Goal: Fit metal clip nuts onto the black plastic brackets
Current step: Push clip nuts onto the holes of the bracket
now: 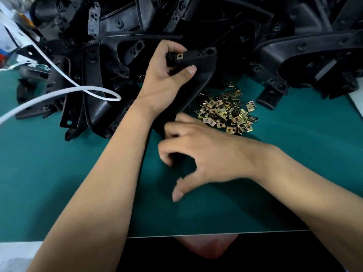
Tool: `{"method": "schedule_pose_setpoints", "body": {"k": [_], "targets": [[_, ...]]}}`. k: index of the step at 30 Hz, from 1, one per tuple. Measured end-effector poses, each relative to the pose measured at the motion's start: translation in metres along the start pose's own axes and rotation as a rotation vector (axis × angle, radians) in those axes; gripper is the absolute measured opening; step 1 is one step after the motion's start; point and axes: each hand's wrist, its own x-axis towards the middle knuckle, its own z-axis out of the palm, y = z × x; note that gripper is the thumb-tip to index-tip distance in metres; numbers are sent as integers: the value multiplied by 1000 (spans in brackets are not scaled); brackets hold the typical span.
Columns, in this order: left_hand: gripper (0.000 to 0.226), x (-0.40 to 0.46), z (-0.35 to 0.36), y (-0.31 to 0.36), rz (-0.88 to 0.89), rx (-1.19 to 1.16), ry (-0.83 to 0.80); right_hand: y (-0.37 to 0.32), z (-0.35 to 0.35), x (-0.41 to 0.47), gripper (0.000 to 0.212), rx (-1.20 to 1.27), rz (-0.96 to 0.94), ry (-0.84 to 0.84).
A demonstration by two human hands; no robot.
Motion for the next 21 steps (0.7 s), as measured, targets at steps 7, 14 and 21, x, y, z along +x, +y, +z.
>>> {"method": "schedule_pose_setpoints", "body": {"k": [7, 14, 21], "targets": [[25, -1, -11, 4, 40, 11, 94, 19, -3, 7, 39, -29, 29, 166], [29, -1, -12, 9, -54, -67, 129, 29, -9, 6, 35, -94, 105, 296], [14, -5, -14, 12, -59, -29, -29, 46, -25, -14, 31, 235, 144, 741]]}}
